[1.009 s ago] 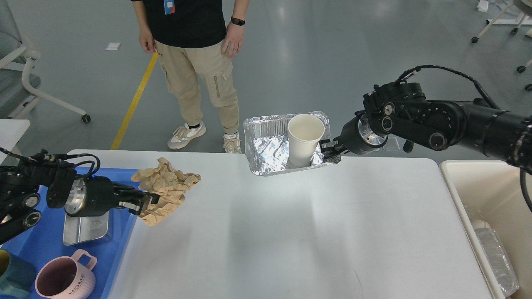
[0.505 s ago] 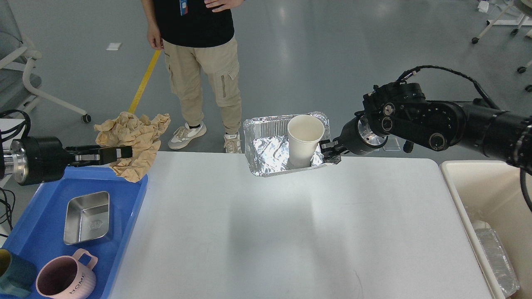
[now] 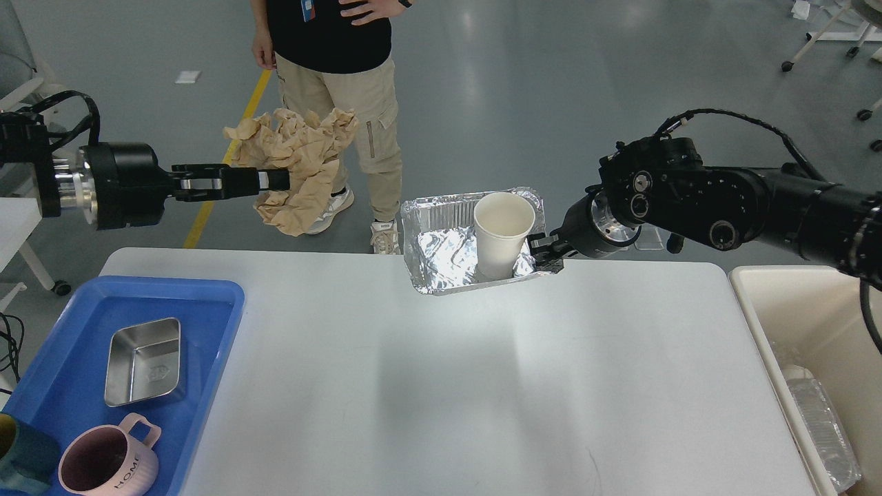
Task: Tidy desktop
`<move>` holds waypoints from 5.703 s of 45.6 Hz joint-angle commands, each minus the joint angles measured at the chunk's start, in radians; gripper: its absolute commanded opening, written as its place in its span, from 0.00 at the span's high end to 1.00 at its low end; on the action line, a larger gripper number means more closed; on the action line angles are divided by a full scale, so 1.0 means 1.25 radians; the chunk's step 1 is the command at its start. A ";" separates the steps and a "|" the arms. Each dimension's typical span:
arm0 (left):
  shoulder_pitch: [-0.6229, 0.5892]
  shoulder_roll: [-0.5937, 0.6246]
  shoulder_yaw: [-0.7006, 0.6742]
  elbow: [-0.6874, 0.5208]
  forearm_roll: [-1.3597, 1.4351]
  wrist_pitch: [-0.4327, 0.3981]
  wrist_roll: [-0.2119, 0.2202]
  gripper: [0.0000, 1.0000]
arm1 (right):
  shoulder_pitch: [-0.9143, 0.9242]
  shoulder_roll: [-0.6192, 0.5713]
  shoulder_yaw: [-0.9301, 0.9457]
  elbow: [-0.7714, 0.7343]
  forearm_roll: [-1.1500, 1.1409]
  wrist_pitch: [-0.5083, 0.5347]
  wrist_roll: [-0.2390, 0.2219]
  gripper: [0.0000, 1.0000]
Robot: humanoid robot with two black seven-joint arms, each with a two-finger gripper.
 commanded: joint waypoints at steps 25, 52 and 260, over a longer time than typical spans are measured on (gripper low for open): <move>-0.135 -0.310 0.124 0.197 0.095 -0.029 0.029 0.90 | 0.017 -0.009 0.003 0.018 0.001 0.001 0.000 1.00; -0.136 -0.392 0.137 0.249 0.117 -0.032 0.029 0.62 | 0.022 -0.038 0.003 0.038 0.001 0.009 0.000 1.00; 0.561 -0.099 -0.447 0.213 -0.593 0.056 0.221 0.02 | -0.653 -0.663 0.280 -0.113 0.488 -0.189 0.000 0.56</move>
